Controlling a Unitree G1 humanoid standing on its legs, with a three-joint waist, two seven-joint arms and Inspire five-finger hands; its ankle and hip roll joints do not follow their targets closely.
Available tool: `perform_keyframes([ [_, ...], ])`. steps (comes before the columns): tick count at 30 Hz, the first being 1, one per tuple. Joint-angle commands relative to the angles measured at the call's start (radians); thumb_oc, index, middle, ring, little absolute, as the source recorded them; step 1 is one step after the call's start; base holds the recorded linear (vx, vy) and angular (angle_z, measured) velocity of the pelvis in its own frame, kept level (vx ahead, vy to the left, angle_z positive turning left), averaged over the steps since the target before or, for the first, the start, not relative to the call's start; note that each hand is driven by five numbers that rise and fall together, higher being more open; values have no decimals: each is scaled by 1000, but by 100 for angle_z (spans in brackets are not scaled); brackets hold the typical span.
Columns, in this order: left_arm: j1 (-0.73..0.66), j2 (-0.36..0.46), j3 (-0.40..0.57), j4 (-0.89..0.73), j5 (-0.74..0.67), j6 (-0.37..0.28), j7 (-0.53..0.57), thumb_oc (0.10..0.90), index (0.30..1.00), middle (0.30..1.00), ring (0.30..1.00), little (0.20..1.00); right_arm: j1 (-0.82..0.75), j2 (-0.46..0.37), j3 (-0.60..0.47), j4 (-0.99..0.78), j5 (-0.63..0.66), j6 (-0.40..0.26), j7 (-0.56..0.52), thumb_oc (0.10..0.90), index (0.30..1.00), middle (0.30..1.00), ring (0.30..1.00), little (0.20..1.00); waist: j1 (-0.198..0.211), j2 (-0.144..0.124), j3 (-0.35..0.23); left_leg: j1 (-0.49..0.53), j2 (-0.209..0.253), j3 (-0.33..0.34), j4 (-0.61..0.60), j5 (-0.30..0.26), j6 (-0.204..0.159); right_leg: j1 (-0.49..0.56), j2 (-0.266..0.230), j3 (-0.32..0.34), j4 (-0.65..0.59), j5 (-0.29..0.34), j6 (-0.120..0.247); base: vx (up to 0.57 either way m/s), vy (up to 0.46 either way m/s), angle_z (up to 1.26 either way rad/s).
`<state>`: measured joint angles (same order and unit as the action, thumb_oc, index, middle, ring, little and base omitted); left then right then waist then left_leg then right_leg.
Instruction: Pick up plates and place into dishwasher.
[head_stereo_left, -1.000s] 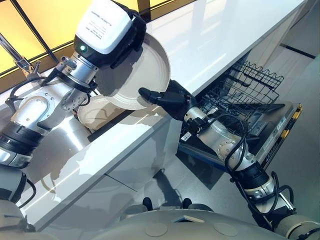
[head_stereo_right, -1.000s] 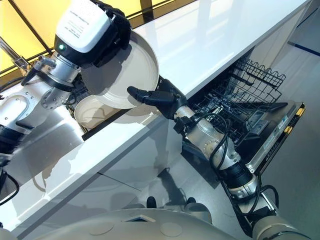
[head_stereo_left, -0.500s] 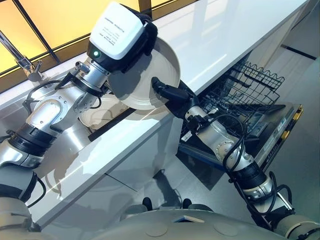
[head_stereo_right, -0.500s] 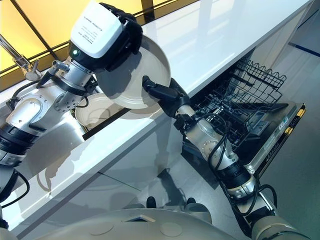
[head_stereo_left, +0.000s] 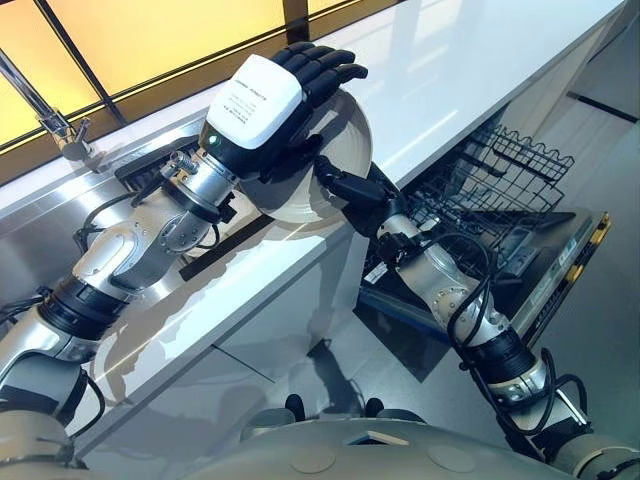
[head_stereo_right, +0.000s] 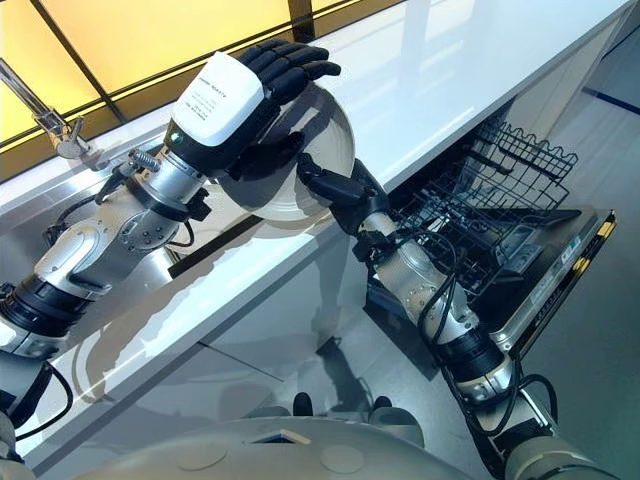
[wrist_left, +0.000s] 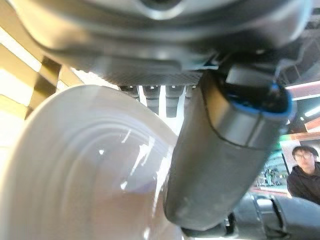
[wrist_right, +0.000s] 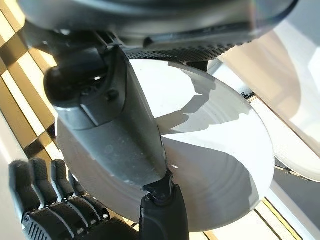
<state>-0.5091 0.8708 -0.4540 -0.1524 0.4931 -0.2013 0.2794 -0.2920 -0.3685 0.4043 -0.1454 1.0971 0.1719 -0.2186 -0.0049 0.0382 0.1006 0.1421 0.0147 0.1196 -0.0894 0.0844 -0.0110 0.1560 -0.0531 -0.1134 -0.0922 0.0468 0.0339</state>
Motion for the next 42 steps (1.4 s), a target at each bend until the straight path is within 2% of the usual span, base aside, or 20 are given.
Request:
perform_keyframes([
  [1, -51, -11, 152, 28, -173, 12, 24, 800, 900, 900, 900, 900, -77, 71, -120, -111, -15, -146, 53, 100, 300, 300, 300, 200, 0, -13, -67, 26, -59, -13, 10, -122, 27, -5, 47, -28, 17, -59, 26, 0, 0, 0],
  [6, 2, -56, 211, 44, -253, 13, 15, 800, 900, 900, 900, 900, -60, 70, -151, -111, -60, -177, 31, 100, 300, 300, 300, 200, 1, -15, -66, 28, -57, -12, 9, -122, 28, -3, 48, -27, 18, -61, 25, 0, 0, 0],
  [7, 20, -61, 238, 53, -278, 3, 26, 800, 900, 900, 900, 900, -59, 60, -181, -111, -123, -223, 5, 100, 300, 300, 300, 200, 1, -16, -66, 29, -56, -12, 8, -122, 28, -3, 48, -26, 19, -62, 24, 0, 0, 0],
  [8, 21, -61, 239, 52, -278, 3, 26, 800, 900, 900, 900, 900, -59, 60, -180, -111, -124, -224, 4, 100, 300, 300, 300, 200, 1, -16, -65, 29, -56, -12, 8, -122, 28, -3, 48, -26, 20, -62, 25, 0, 0, 0],
  [9, 40, -63, 268, 52, -292, 1, 32, 800, 900, 900, 900, 900, -62, 44, -216, -114, -205, -281, -23, 100, 300, 300, 300, 200, 1, -17, -65, 30, -55, -12, 7, -123, 29, -3, 48, -26, 20, -63, 25, -36, 3, 1],
  [10, 71, -66, 308, 54, -325, -18, 42, 800, 900, 900, 900, 900, -69, 20, -278, -126, -349, -351, -77, 100, 300, 300, 300, 200, 1, -17, -64, 25, -53, -9, 7, -117, 30, -10, 49, -25, 25, -58, 23, 0, 0, 0],
  [13, 115, -67, 369, 52, -355, -24, 45, 800, 900, 900, 900, 900, -83, -33, -377, -133, -517, -419, -171, 100, 300, 300, 300, 200, 0, -17, -68, 31, -53, -11, 5, -129, 30, -6, 50, -21, 23, -66, 25, 3, 4, 2],
  [16, 179, -68, 459, 62, -456, -54, 29, 800, 900, 900, 900, 900, -76, -121, -514, -88, -772, -509, -331, 100, 300, 300, 300, 200, 1, -20, -68, 28, -52, -6, 6, -128, 30, -10, 52, -16, 24, -62, 24, 0, 0, 0],
  [17, 201, -73, 483, 60, -474, -56, 24, 800, 900, 900, 900, 900, -69, -150, -549, -69, -838, -518, -377, 100, 300, 300, 300, 200, 1, -21, -68, 30, -52, -6, 7, -130, 30, -9, 52, -15, 24, -63, 25, 0, 0, 0],
  [19, 237, -79, 533, 62, -548, -56, 4, 800, 900, 900, 900, 900, -58, -237, -631, 8, -936, -499, -446, 100, 300, 300, 300, 200, 4, -26, -67, 37, -53, -12, 6, -141, 29, 0, 53, -14, 21, -71, 29, 22, -30, -2],
  [24, 281, -106, 602, 85, -701, -49, -74, 800, 900, 900, 900, 900, -24, -344, -707, 112, -1018, -425, -485, 100, 300, 300, 300, 200, 13, -35, -63, 31, -52, -15, 12, -131, 27, -2, 53, -23, 26, -66, 27, 9, -38, -2],
  [28, 333, -140, 639, 109, -784, -41, -161, 800, 900, 900, 900, 900, 30, -403, -759, 205, -1151, -359, -496, 100, 300, 300, 300, 200, 20, -40, -61, 37, -52, -30, 10, -139, 26, 5, 55, -26, 31, -81, 26, 65, -44, 3],
  [30, 346, -144, 643, 125, -838, -41, -215, 800, 900, 900, 900, 900, 49, -435, -771, 271, -1198, -326, -497, 100, 300, 300, 300, 200, 24, -43, -56, 32, -52, -33, 12, -129, 27, 0, 54, -31, 41, -79, 23, 41, -74, 10],
  [32, 360, -145, 657, 131, -898, -38, -279, 800, 900, 900, 900, 900, 68, -472, -782, 352, -1230, -292, -473, 100, 300, 300, 300, 200, 29, -41, -54, 38, -48, -43, 8, -137, 26, 4, 54, -38, 59, -100, 24, 85, -91, 11],
  [34, 379, -145, 666, 119, -901, -34, -316, 800, 900, 900, 900, 900, 99, -496, -778, 413, -1253, -245, -434, 100, 300, 300, 300, 200, 35, -38, -43, 34, -41, -54, 9, -130, 24, -5, 55, -54, 101, -123, 19, 69, -114, 15],
  [35, 381, -144, 667, 119, -902, -33, -319, 800, 900, 900, 900, 900, 101, -499, -776, 418, -1257, -240, -428, 100, 300, 300, 300, 200, 35, -38, -42, 33, -40, -56, 9, -129, 24, -7, 54, -56, 108, -127, 19, 59, -120, 15],
  [38, 387, -121, 666, 136, -911, -32, -354, 800, 900, 900, 900, 900, 118, -538, -749, 494, -1263, -172, -371, 100, 300, 300, 300, 200, 44, -33, -12, 18, -30, -82, 25, -118, 17, -36, 52, -80, 191, -166, 8, 62, -145, 15],
  [39, 386, -121, 666, 137, -912, -32, -355, 800, 900, 900, 900, 900, 116, -540, -748, 496, -1262, -172, -371, 100, 300, 300, 300, 200, 42, -33, -12, 17, -30, -84, 26, -118, 17, -38, 51, -82, 196, -168, 7, 57, -146, 16],
  [42, 364, -100, 651, 160, -944, -42, -364, 800, 900, 900, 900, 900, 95, -593, -719, 569, -1270, -107, -352, 100, 300, 300, 300, 200, 51, -29, 22, -18, -25, -110, 63, -113, 2, -66, 46, -100, 247, -190, -5, 10, -134, 31],
])
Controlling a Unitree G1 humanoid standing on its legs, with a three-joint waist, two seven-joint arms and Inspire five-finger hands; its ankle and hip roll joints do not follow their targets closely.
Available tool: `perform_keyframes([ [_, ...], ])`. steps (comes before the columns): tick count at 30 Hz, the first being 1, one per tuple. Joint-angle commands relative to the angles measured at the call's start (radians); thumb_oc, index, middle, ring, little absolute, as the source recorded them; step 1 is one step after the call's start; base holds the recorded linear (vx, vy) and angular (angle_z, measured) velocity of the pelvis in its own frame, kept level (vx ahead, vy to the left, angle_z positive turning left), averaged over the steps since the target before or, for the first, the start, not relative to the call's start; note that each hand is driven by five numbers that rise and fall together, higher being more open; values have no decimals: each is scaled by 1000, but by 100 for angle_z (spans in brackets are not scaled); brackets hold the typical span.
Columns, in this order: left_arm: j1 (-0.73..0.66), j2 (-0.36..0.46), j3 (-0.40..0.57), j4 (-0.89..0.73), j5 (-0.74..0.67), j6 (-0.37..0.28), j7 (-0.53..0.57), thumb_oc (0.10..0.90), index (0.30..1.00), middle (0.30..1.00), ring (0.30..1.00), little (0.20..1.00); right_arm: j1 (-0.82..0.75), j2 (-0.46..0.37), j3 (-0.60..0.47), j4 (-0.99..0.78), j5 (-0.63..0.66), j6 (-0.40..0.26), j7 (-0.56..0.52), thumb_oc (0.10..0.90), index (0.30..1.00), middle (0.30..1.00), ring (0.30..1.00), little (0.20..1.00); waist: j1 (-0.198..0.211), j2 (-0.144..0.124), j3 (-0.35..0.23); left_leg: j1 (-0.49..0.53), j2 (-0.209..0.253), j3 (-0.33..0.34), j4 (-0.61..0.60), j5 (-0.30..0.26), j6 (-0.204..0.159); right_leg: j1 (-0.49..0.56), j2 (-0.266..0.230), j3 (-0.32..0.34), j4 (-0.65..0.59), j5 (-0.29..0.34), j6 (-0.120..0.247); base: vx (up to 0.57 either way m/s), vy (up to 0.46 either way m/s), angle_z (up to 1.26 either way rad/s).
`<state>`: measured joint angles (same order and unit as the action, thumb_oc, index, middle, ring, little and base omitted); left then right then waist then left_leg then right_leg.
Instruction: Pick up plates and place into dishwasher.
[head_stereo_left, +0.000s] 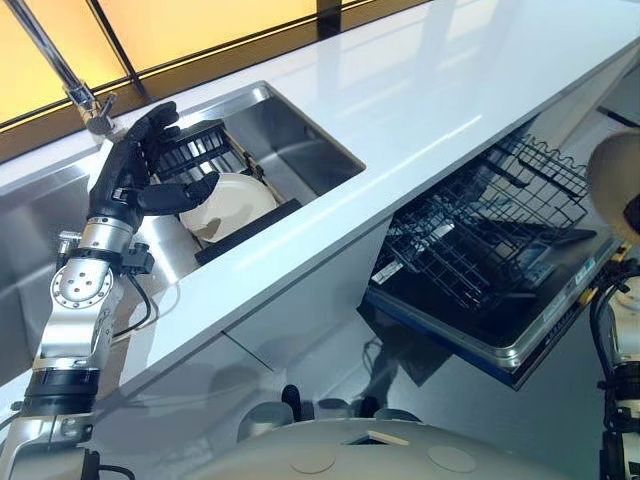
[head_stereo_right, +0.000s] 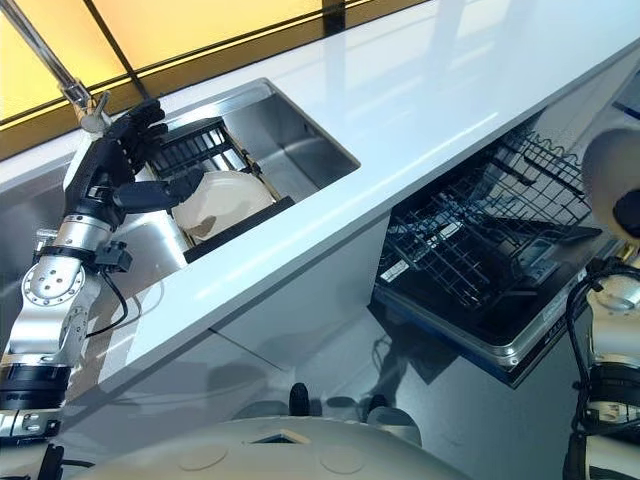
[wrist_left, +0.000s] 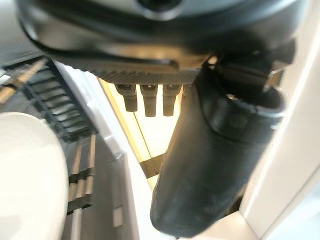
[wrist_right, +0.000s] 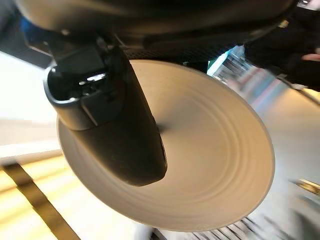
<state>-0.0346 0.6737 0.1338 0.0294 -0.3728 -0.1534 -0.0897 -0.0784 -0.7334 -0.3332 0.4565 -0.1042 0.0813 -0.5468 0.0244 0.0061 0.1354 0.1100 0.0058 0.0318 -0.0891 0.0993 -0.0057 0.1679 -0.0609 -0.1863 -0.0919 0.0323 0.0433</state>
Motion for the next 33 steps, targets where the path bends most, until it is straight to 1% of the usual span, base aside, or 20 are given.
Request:
perform_keyframes([
  [1, -127, 105, 53, -17, -91, -91, 7, 800, 900, 900, 900, 900, -144, -250, 33, -4, -65, 9, -29, 100, 300, 300, 300, 200, 29, 6, 5, -7, -15, -33, 80, -123, -11, -90, 51, -33, 263, -181, -22, -61, -164, 35],
  [5, -176, 143, 27, 10, -133, -121, 3, 800, 900, 900, 900, 900, -251, -332, 88, 121, -5, 84, -44, 100, 300, 300, 300, 200, 56, 19, 74, -108, -8, -63, 152, -107, -37, -147, 45, -54, 320, -204, -46, -101, -159, 37],
  [7, -189, 156, 27, 12, -154, -120, -4, 800, 900, 900, 900, 900, -302, -357, 114, 169, 7, 109, -54, 100, 300, 300, 300, 200, 65, 25, 100, -142, -4, -71, 174, -102, -47, -167, 42, -62, 339, -213, -54, -48, -155, 23],
  [8, -189, 162, 25, 13, -164, -121, -6, 800, 900, 900, 900, 900, -316, -367, 122, 192, 14, 111, -58, 100, 300, 300, 300, 200, 71, 28, 108, -150, -1, -74, 180, -100, -50, -171, 42, -66, 345, -217, -57, 8, -142, 26],
  [9, -191, 165, 22, 19, -172, -124, -10, 800, 900, 900, 900, 900, -339, -376, 137, 219, 16, 114, -62, 100, 300, 300, 300, 200, 75, 31, 115, -160, 0, -78, 188, -99, -53, -175, 41, -69, 353, -221, -60, 31, -120, 21],
  [11, -188, 165, 17, 25, -172, -131, -18, 800, 900, 900, 900, 900, -389, -392, 178, 263, 2, 144, -65, 100, 300, 300, 300, 200, 84, 41, 132, -182, 3, -90, 205, -96, -62, -187, 36, -76, 372, -231, -66, 49, -122, 17],
  [13, -183, 169, 14, 24, -179, -132, -21, 800, 900, 900, 900, 900, -411, -405, 196, 281, -13, 161, -56, 100, 300, 300, 300, 200, 88, 47, 141, -192, 4, -96, 211, -92, -67, -196, 33, -79, 385, -237, -68, 30, -84, 16],
  [14, -179, 172, 11, 19, -177, -140, -17, 800, 900, 900, 900, 900, -436, -420, 218, 291, -24, 181, -57, 100, 300, 300, 300, 200, 91, 54, 157, -211, 5, -104, 224, -91, -70, -214, 29, -79, 402, -241, -70, -8, -69, 9],
  [18, -184, 187, 7, 9, -184, -146, -8, 800, 900, 900, 900, 900, -491, -438, 260, 300, -18, 193, -59, 100, 300, 300, 300, 200, 93, 64, 185, -255, 5, -113, 247, -87, -69, -266, 25, -72, 438, -244, -74, -51, -58, 16],
  [23, -195, 198, 0, 7, -188, -152, 3, 800, 900, 900, 900, 900, -565, -438, 324, 306, -38, 184, -41, 100, 300, 300, 300, 200, 89, 74, 209, -295, 2, -107, 263, -83, -63, -312, 29, -53, 446, -236, -75, -24, -7, 3],
  [27, -210, 192, -9, 19, -182, -165, 16, 800, 900, 900, 900, 900, -615, -429, 389, 326, -71, 188, 32, 100, 300, 300, 300, 200, 86, 75, 218, -309, 1, -101, 268, -81, -59, -326, 34, -39, 437, -224, -71, -9, 9, -8],
  [28, -214, 191, -12, 20, -180, -166, 17, 800, 900, 900, 900, 900, -621, -426, 407, 333, -87, 183, 59, 100, 300, 300, 300, 200, 85, 76, 219, -311, 1, -99, 269, -79, -58, -328, 35, -36, 437, -222, -71, 7, 15, -6],
  [29, -218, 191, -15, 21, -179, -168, 18, 800, 900, 900, 900, 900, -627, -425, 425, 342, -112, 192, 80, 100, 300, 300, 300, 200, 86, 75, 220, -313, 0, -97, 270, -79, -57, -328, 35, -34, 437, -222, -71, 14, 8, -4],
  [33, -236, 199, -27, 27, -182, -167, 9, 800, 900, 900, 900, 900, -628, -422, 483, 387, -112, 197, 151, 100, 300, 300, 300, 200, 88, 73, 227, -323, 2, -95, 280, -74, -57, -328, 33, -31, 441, -218, -72, 0, 0, 0],
])
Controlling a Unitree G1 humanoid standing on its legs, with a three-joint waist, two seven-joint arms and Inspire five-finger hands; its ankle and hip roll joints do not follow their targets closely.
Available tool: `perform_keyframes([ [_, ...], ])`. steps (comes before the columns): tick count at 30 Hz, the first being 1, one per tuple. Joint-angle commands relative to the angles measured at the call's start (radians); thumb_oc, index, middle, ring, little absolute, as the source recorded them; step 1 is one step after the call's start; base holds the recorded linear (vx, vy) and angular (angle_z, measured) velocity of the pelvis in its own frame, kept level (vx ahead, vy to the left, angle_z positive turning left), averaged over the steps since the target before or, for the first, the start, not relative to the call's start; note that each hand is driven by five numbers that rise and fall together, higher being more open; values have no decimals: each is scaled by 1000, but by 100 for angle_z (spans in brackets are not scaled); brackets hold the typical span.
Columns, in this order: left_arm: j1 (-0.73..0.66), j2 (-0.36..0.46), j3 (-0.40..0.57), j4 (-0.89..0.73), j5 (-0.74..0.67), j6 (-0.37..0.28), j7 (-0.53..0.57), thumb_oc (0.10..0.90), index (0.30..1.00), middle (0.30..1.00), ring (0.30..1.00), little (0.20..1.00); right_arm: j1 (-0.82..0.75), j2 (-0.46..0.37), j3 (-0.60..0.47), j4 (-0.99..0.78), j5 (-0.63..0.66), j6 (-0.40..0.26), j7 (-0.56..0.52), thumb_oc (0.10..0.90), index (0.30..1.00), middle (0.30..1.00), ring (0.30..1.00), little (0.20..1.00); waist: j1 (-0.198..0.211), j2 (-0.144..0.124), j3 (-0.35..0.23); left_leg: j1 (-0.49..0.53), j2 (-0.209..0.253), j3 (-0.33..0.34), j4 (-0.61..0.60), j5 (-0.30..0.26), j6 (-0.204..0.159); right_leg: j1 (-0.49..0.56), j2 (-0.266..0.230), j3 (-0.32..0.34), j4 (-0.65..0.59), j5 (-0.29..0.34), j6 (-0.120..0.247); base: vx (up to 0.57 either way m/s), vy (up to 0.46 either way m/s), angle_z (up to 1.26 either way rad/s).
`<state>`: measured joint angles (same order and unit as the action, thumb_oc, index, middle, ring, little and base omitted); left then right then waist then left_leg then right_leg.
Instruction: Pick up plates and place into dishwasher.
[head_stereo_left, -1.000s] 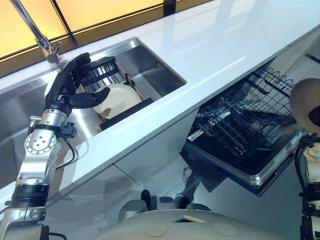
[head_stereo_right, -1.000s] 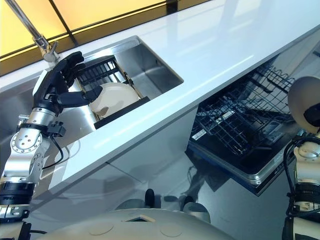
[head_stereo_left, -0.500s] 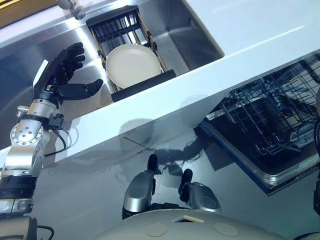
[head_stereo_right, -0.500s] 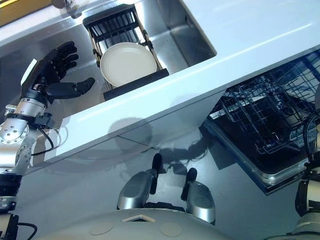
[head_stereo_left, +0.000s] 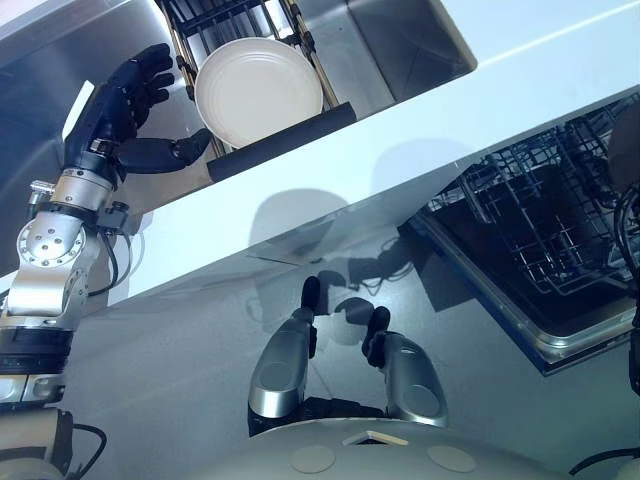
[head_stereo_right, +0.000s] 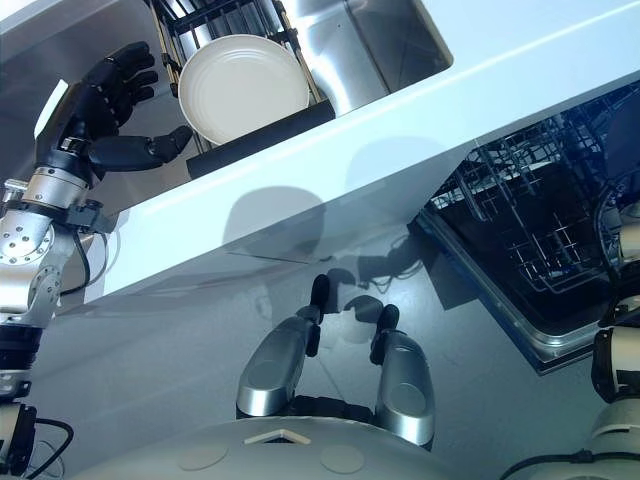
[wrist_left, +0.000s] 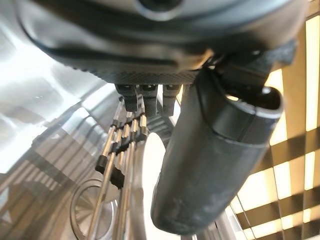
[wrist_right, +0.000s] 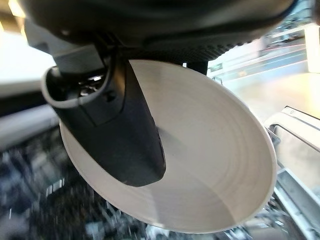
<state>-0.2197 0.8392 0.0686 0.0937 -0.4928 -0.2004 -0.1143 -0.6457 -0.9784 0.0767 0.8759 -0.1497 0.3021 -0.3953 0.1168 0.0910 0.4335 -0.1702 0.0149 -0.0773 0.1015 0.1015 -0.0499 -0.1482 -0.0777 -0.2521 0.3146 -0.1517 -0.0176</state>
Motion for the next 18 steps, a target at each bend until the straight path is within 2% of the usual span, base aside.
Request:
perform_keyframes([
  [1, -54, 36, 35, -40, -60, -119, 34, 800, 900, 900, 900, 900, -56, -173, 79, -26, -69, -23, 16, 100, 300, 300, 300, 200, -4, -11, -69, -45, -7, 15, 91, -75, -13, -14, 50, 35, 36, -33, -11, 0, 0, 0],
  [3, -61, 41, 32, -43, -61, -120, 37, 800, 900, 900, 900, 900, -54, -164, 102, -33, -75, -1, 45, 100, 300, 300, 300, 200, -3, -11, -60, -53, -7, 17, 93, -72, -11, -22, 51, 37, 38, -29, -11, -25, -1, 0],
  [4, -67, 43, 30, -42, -62, -120, 41, 800, 900, 900, 900, 900, -59, -161, 111, -35, -75, 5, 56, 539, 676, 676, 676, 639, -4, -11, -56, -56, -7, 18, 93, -70, -11, -27, 52, 39, 38, -27, -11, -70, 13, -3],
  [5, -76, 44, 25, -39, -62, -121, 47, 800, 900, 900, 900, 900, -67, -155, 124, -37, -84, 11, 68, 800, 900, 900, 900, 900, -6, -11, -51, -59, -7, 19, 93, -69, -9, -32, 53, 41, 39, -25, -12, -67, 24, -3],
  [11, -79, 41, 25, -43, -57, -110, 41, 800, 900, 900, 900, 900, -74, -132, 153, -70, -129, 1, 89, 800, 900, 900, 900, 900, -8, -19, -50, -41, -5, 33, 82, -67, -3, -13, 54, 48, 25, -19, -8, -18, 22, -4],
  [18, -57, 22, 34, -46, -46, -103, 22, 800, 900, 900, 900, 900, -40, -128, 120, -90, -144, -54, 86, 800, 900, 900, 900, 900, -11, -29, -76, 7, -8, 44, 56, -69, -2, 42, 51, 48, -21, -7, 2, 10, 20, 0],
])
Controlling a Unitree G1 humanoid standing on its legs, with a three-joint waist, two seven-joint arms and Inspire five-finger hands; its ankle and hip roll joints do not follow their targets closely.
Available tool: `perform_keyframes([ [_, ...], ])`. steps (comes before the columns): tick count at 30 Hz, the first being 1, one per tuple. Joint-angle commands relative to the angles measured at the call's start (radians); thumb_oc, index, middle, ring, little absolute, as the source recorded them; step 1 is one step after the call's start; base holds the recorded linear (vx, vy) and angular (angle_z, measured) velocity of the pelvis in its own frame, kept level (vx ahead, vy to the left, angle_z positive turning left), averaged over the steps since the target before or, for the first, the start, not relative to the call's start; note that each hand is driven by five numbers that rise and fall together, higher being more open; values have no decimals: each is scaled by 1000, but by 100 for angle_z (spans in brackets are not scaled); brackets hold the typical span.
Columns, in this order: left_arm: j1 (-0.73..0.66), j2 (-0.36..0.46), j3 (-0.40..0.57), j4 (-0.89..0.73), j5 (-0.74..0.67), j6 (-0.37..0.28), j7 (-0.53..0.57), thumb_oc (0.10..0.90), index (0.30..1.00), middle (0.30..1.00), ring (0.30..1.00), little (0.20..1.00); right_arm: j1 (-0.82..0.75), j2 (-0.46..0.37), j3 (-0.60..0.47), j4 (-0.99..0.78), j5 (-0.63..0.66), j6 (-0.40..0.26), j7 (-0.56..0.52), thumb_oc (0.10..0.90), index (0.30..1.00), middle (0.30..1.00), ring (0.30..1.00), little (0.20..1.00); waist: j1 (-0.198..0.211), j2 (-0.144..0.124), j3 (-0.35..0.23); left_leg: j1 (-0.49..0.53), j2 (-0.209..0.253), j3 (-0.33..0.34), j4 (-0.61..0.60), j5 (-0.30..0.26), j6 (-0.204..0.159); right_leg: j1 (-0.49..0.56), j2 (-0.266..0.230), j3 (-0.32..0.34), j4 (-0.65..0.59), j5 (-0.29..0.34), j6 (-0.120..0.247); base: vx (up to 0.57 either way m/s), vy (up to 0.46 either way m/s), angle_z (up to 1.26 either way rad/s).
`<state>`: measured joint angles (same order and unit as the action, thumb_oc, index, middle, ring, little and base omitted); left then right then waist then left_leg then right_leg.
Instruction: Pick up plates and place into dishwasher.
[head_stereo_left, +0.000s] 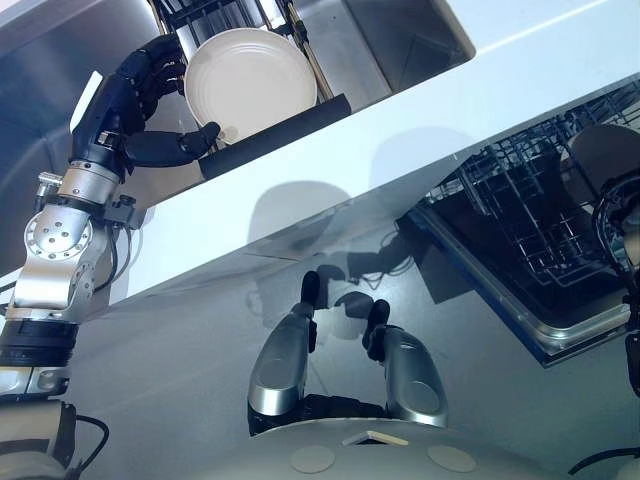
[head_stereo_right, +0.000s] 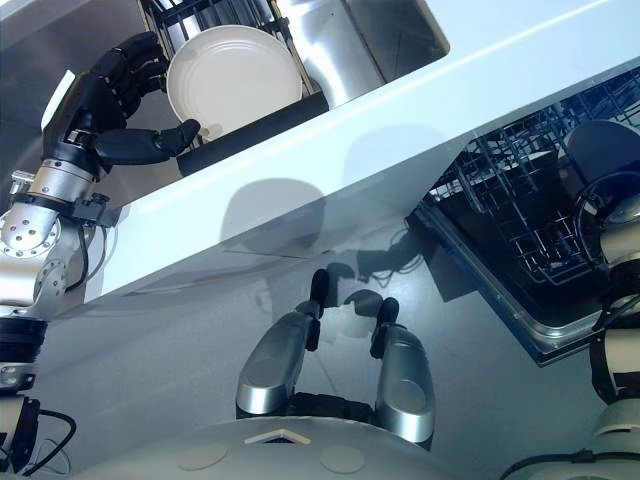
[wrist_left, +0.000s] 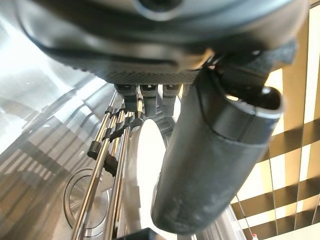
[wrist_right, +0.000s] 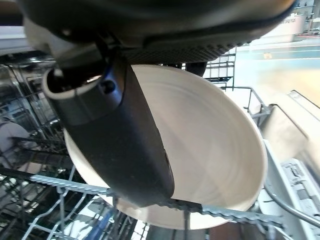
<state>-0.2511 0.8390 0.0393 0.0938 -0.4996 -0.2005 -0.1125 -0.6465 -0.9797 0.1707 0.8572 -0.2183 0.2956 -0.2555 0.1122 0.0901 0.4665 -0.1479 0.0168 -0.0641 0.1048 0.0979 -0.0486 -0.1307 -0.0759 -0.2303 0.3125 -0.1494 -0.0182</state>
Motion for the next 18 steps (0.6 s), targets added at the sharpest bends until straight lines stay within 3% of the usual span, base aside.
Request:
perform_keyframes([
  [1, -21, 16, 67, -45, -37, -102, 17, 800, 900, 900, 900, 900, -30, -123, 17, -80, -82, -53, -52, 800, 900, 900, 900, 900, -8, -30, -114, -8, -11, 32, 49, -66, -2, 33, 48, 27, -27, -7, 5, 8, 50, -1],
  [7, -10, 1, 69, -41, -30, -88, -2, 800, 900, 900, 900, 900, -2, -107, -34, -106, 6, -103, -106, 800, 900, 900, 900, 900, -10, -36, -138, 36, -13, 39, 22, -68, 1, 79, 47, 28, -72, 7, 14, 6, 40, -2],
  [14, 39, -39, 95, -41, -18, -91, -28, 800, 900, 900, 900, 900, 103, -35, -216, -278, 143, -164, -159, 800, 900, 900, 900, 900, -30, -48, -189, 110, -21, 67, -16, -89, 8, 145, 50, 32, -153, 31, 34, 21, 66, -7],
  [18, 52, -58, 99, -40, 1, -87, -32, 800, 900, 900, 900, 900, 135, -5, -263, -311, 197, -197, -182, 800, 900, 900, 900, 900, -33, -54, -217, 137, -22, 72, -25, -98, 11, 170, 48, 32, -171, 36, 39, 16, 86, -8],
])
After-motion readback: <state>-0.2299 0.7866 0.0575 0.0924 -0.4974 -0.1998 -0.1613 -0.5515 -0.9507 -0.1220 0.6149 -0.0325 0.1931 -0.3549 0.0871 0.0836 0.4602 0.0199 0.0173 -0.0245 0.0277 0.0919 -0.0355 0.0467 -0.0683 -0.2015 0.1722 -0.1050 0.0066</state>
